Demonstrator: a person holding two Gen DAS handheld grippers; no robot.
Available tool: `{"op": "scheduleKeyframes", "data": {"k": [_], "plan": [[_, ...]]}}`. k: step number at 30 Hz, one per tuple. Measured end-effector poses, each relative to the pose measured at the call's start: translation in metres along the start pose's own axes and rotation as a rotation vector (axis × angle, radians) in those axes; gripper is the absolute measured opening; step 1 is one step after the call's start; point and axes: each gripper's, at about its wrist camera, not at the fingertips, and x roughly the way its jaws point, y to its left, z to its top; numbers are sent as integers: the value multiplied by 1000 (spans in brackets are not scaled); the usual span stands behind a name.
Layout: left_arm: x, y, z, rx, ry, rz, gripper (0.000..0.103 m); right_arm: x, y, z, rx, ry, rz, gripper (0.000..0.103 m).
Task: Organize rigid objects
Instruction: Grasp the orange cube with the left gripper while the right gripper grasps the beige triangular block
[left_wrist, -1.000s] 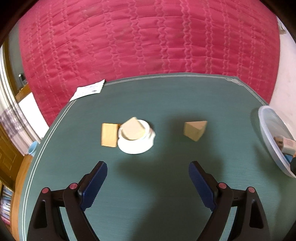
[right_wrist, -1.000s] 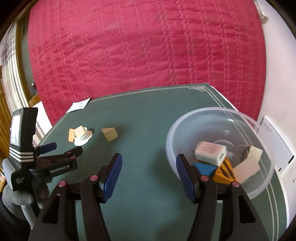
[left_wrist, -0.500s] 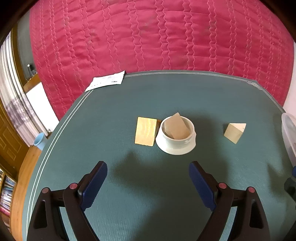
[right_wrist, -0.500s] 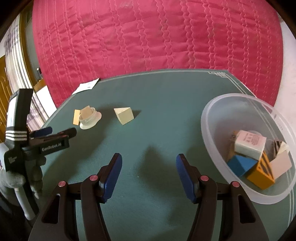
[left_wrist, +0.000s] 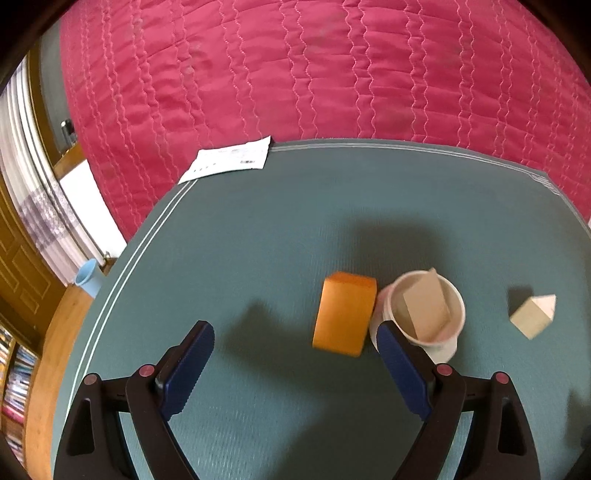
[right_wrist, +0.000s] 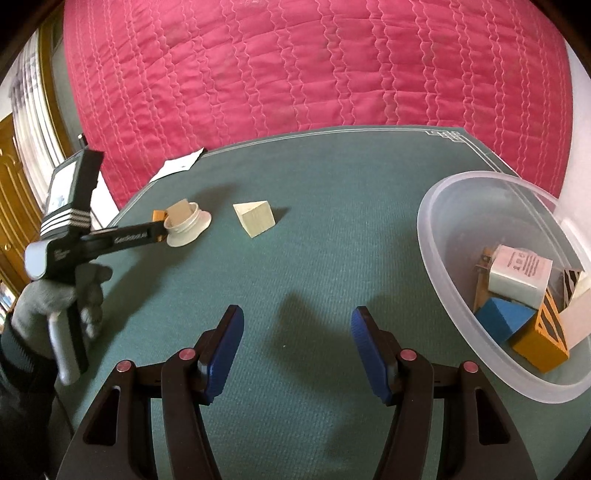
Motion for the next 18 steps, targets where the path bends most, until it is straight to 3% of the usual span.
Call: {"op": "scheduleKeyframes", "data": {"k": [5,8,11,16,18], "plan": [[12,-4,9,21,-3,4,90,1,0,1,4,2,4,62],[19,-5,13,23,24,-22,81,2,-1,1,8,9,8,62],[21,-5,15,14,32,-61,70,2,-1,1,10,10,9,62],[20,-8,14,6,29,-167,33,4,-1,1,9,19,6,62],[18,-7,14,3,26,-180,31,6,0,0,5,26,0,62]]}}
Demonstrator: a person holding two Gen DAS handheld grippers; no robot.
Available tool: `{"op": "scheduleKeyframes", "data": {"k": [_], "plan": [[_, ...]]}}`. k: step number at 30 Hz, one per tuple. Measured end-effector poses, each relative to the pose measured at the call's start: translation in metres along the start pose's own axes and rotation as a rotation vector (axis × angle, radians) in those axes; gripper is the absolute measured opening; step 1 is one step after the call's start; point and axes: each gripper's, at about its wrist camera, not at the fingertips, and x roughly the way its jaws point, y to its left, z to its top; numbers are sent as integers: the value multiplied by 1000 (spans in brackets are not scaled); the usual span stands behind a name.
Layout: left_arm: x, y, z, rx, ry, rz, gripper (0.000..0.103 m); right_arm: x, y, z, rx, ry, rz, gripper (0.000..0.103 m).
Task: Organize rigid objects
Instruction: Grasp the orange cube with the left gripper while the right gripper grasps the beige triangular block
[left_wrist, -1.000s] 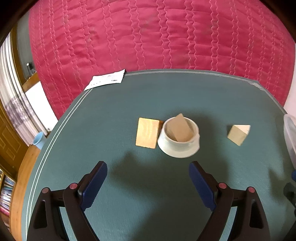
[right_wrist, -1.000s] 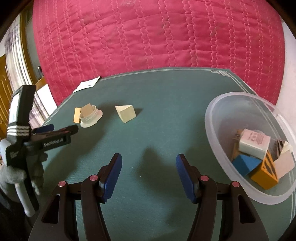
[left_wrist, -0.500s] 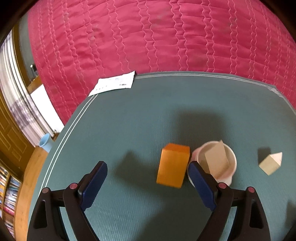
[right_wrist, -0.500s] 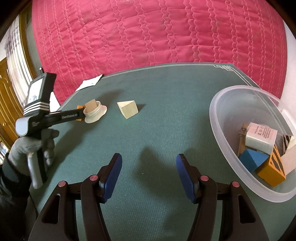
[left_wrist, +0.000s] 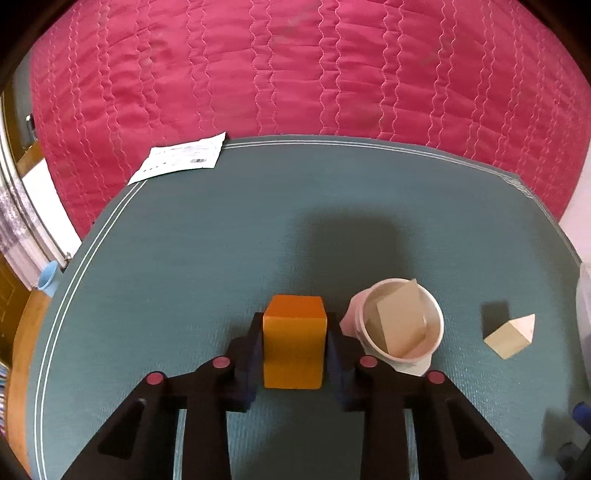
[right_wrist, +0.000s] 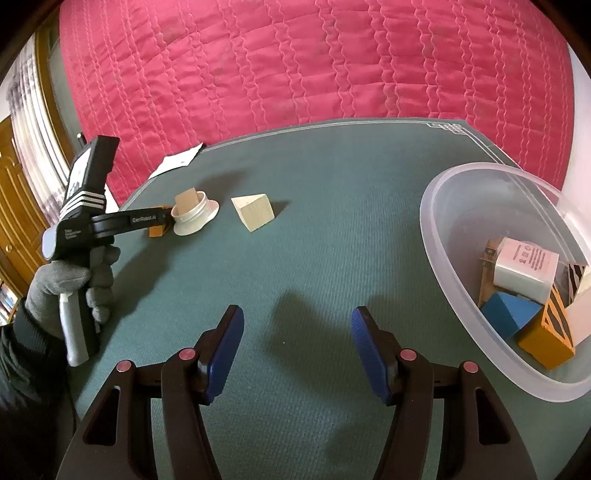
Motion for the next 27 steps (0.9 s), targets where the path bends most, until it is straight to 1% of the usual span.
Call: {"op": "scheduleKeyframes", "data": {"k": [5,9,18,23,25,27], "plan": [[-7,13,0,-72,-7,-31,31,8,6,2,-20,23,-16,62],[-13,18,-2,-103,-14,-23,31,15,15,14,-32,-1,-20,62],[-20,19,-6,-106,-33,-15,31,54,37,63,-42,-30,0,62],[-21,18,-6,-99,-39,-15,31,82,49,82,-66,8,20,62],[-21,18,-7,-97,-41,-15,31,90,51,84,-73,21,14,62],[-21,18,-7,-98,-41,-15,31,100,54,84,-83,42,-12,61]]}}
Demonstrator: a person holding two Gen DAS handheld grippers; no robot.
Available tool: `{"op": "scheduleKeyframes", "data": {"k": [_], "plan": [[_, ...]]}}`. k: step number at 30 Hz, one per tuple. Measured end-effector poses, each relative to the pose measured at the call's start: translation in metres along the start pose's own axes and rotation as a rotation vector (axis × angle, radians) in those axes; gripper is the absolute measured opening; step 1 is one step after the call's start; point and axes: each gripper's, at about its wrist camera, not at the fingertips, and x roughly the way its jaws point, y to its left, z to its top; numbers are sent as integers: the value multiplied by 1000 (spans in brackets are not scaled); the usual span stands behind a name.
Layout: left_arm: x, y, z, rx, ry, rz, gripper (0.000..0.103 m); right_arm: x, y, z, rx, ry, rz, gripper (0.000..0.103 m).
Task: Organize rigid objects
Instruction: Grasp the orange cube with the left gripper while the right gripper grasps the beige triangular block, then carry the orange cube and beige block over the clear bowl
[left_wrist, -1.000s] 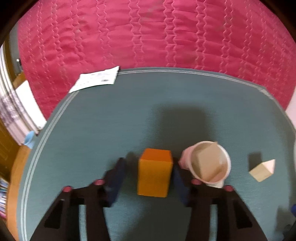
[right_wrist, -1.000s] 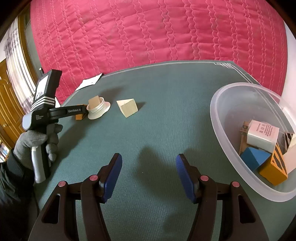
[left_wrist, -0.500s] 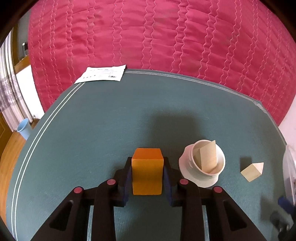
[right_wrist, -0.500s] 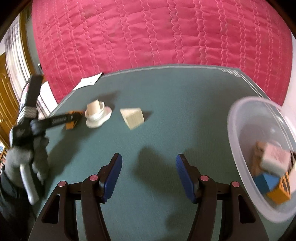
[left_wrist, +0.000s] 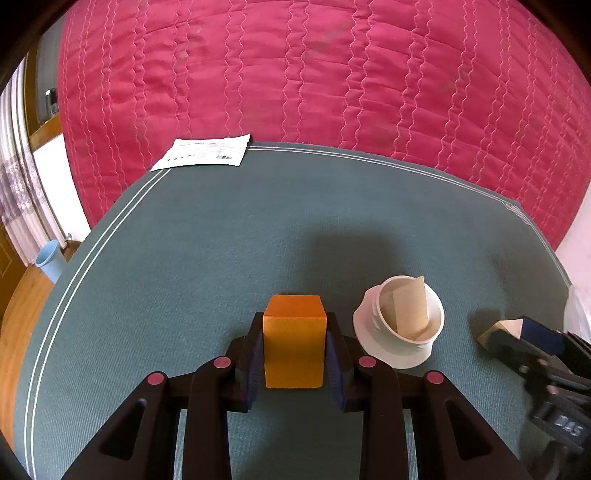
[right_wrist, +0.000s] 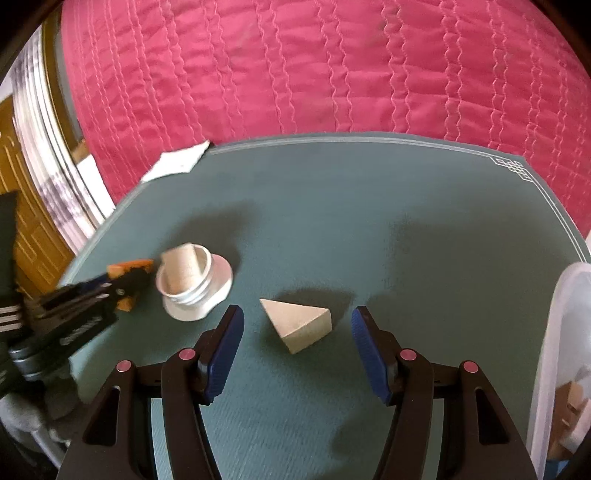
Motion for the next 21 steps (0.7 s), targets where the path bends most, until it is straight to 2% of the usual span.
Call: {"op": "scheduleKeyframes", "data": {"k": [4,13,21], "plan": [[0,0,0,0,0,-2,31,4,2,1,-6,15,-8,39],[-1,-3,-1,4,-9,0,31,-6,3,-9,-10,6,-17,34],[-8,-8,-3,12,-23,-14,31,-41,5,-30,-10,-37,13,34]]}}
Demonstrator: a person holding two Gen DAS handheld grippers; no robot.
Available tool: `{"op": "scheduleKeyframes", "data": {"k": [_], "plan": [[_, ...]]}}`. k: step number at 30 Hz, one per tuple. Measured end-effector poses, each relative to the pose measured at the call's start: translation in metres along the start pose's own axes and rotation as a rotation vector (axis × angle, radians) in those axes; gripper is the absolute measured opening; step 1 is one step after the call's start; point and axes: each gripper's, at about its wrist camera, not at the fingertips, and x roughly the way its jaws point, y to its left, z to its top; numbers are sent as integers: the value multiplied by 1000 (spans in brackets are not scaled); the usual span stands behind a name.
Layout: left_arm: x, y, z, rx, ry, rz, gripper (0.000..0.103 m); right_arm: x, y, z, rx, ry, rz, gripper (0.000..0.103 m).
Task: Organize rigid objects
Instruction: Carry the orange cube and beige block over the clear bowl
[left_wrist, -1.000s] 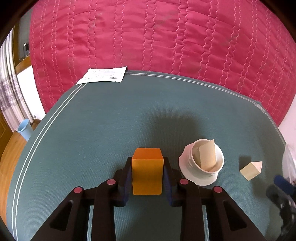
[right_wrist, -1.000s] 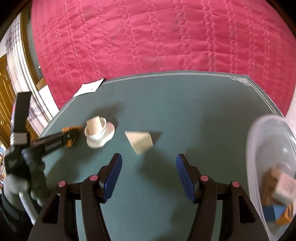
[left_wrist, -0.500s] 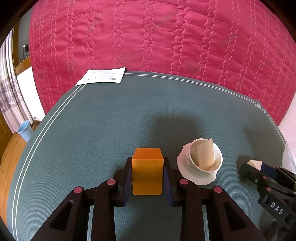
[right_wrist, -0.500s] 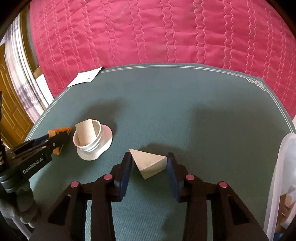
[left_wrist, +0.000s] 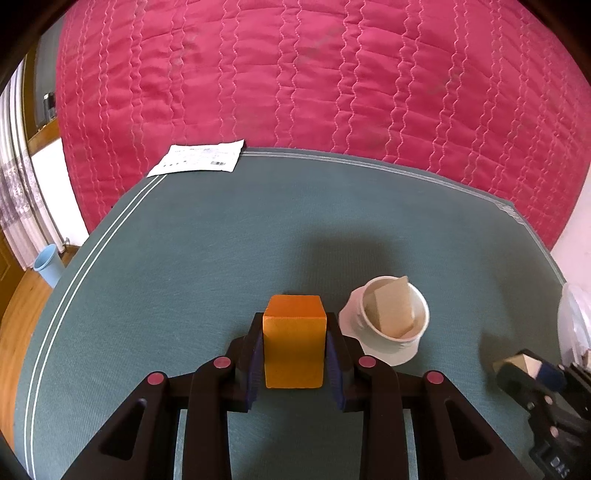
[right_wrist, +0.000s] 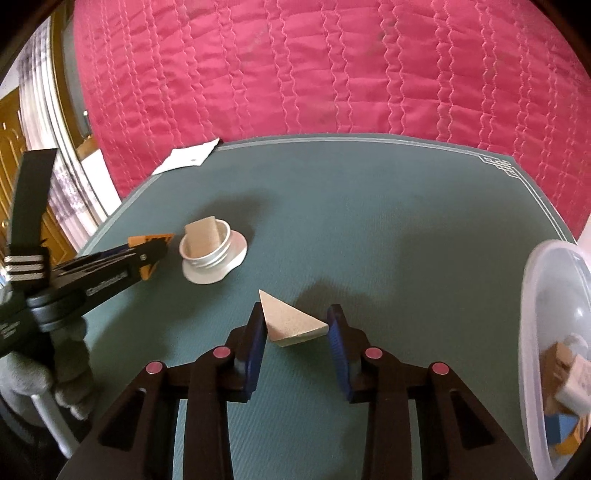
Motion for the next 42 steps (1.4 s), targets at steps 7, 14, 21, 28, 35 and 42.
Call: {"op": "scheduleKeyframes", "data": {"k": [7,14,21,28,35,42], "plan": [[-8,-13,-4,33,-15,-20,31,-35,-16,-14,44,-46,-12,34],[-15,-29,-10,76,-29,-44,31,-71,-51,-26,104,-107,-84,34],[-22,-46,-14,118,-39,-67,31,-110,-94,-34,186,-186,-183,34],[-32,-62,-20,157,-47,-89,31,-137,-133,-39,254,-235,-268,34],[-39,-78,-28,192,-43,-96,31,-140,-168,-47,311,-213,-319,35],[-45,-91,-34,202,-24,-120,31,-142,-184,-62,329,-205,-346,37]]}}
